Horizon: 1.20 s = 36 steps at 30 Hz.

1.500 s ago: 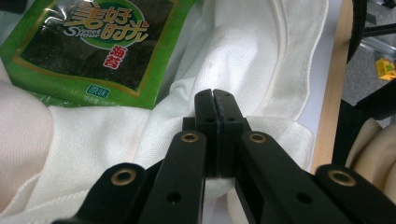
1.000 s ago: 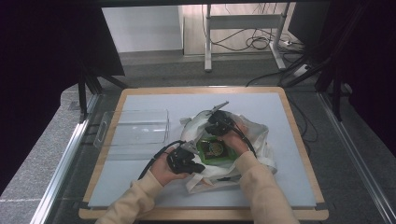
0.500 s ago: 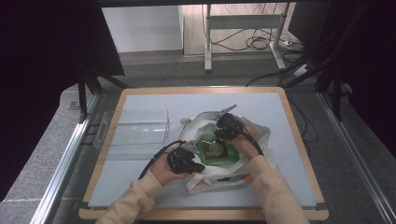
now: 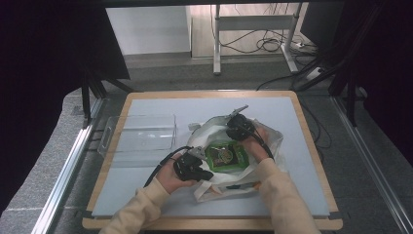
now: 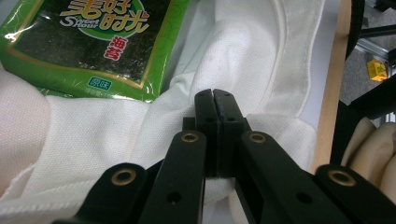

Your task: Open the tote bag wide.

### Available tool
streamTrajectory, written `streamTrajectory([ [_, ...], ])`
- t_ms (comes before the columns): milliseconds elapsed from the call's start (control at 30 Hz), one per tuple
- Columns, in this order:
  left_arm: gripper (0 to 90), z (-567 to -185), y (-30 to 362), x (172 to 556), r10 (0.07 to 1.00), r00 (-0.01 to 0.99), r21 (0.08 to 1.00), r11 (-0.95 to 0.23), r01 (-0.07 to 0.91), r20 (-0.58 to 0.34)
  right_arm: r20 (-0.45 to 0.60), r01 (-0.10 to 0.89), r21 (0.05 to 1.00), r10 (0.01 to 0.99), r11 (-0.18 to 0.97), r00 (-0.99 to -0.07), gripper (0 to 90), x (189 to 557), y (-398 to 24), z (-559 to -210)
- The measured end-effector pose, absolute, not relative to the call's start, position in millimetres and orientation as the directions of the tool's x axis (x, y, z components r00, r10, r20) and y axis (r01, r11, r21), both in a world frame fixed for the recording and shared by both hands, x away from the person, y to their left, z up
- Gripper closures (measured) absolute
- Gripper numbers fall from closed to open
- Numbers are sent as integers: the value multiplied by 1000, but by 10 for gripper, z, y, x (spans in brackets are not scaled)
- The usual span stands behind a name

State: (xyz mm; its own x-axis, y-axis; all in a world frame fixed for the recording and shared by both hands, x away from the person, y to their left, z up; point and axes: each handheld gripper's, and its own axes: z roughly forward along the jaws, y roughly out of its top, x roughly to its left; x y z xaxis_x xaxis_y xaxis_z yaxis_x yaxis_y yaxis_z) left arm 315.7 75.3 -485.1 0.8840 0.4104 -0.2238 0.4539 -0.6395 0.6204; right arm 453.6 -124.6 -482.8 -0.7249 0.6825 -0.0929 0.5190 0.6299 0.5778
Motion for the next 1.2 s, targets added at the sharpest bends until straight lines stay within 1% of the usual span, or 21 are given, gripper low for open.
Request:
streamTrajectory([
  [467, 900, -4853, 750, 3156, 411, 884, 621, -639, 453, -222, -98, 535, 581, 706, 613, -702, 895, 4633, -1265, -4861],
  [567, 900, -4856, 750, 3160, 410, 884, 620, -640, 453, -223, -93, 532, 583, 701, 614, -707, 895, 4577, -1275, -4822],
  [600, 900, -4857, 752, 3161, 411, 884, 619, -641, 454, -223, -97, 519, 580, 685, 628, -722, 895, 4503, -1283, -4775],
  [633, 900, -4857, 752, 3161, 411, 884, 619, -641, 454, -223, -97, 519, 580, 685, 628, -722, 895, 4503, -1283, -4775],
  [767, 900, -4859, 750, 3164, 410, 885, 619, -642, 452, -221, -114, 498, 572, 664, 652, -739, 895, 4306, -1369, -4618],
  [867, 900, -4857, 747, 3161, 414, 882, 619, -639, 457, -223, -121, 505, 563, 670, 654, -732, 895, 4255, -1425, -4577],
  [1033, 900, -4847, 760, 3177, 405, 890, 612, -656, 443, -211, -137, 536, 514, 681, 670, -719, 895, 4186, -1546, -4564],
  [1200, 900, -4856, 752, 3171, 414, 883, 621, -638, 456, -222, -127, 556, 508, 696, 658, -707, 895, 4171, -1659, -4591],
])
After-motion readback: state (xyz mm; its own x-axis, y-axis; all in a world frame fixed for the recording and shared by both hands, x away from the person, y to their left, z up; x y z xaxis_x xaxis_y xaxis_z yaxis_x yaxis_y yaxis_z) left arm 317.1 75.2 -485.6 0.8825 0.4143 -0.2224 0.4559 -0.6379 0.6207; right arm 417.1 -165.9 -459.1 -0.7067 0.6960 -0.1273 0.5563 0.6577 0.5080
